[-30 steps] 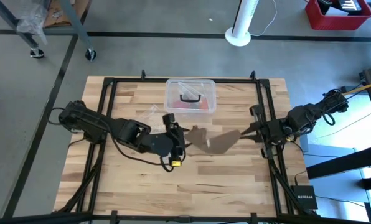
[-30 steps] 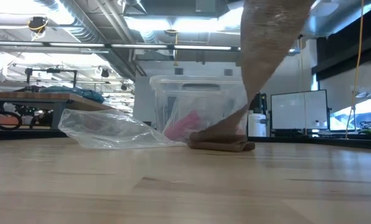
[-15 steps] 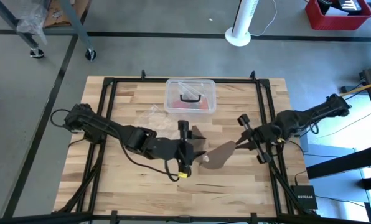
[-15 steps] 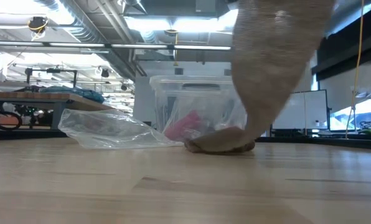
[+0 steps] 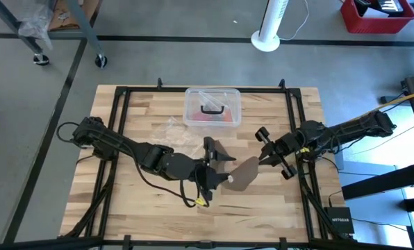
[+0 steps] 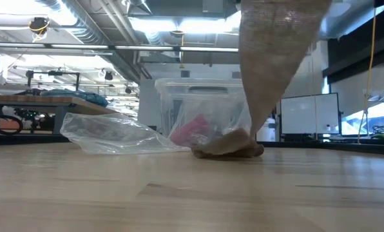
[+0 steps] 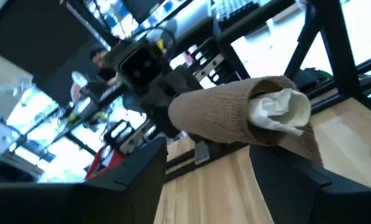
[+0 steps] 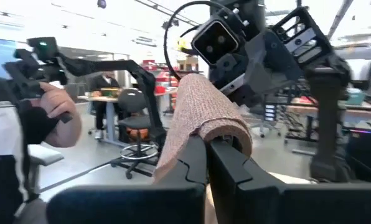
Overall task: Roll bandage
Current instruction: Roll the brown bandage
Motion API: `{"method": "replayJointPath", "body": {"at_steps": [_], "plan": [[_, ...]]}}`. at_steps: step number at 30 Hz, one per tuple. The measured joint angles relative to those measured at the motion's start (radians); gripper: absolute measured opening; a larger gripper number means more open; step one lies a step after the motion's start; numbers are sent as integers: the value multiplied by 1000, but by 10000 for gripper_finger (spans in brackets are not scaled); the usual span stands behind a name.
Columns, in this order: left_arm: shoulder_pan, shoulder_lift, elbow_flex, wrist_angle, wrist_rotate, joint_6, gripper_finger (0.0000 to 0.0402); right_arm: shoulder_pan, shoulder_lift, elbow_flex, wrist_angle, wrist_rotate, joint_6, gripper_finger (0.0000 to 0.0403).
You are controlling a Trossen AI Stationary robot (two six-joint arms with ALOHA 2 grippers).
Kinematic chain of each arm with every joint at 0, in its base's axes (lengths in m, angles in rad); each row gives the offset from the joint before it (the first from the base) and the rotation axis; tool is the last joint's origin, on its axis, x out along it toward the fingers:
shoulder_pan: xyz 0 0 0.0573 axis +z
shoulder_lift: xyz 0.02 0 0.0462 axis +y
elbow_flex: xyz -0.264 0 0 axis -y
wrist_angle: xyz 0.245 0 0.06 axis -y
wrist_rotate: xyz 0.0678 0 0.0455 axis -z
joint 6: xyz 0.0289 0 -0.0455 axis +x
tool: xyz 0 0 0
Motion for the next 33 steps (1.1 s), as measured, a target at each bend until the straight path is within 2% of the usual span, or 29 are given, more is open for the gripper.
{"method": "replayJointPath", "body": {"at_steps": [6, 14, 20, 25, 33], "plan": [[3, 5, 0, 43, 68, 80, 219, -33, 47, 0, 50, -36, 41, 5], [6, 5, 0, 52, 85, 163, 156, -32, 87, 0, 114, -43, 61, 5], [18, 8, 0, 59, 93, 220, 140, -32, 121, 0, 125, -35, 80, 5], [33, 12, 0, 67, 172, 288, 145, -32, 121, 0, 121, -20, 79, 5], [56, 13, 0, 68, 190, 273, 210, -32, 121, 0, 118, -15, 87, 5]]}}
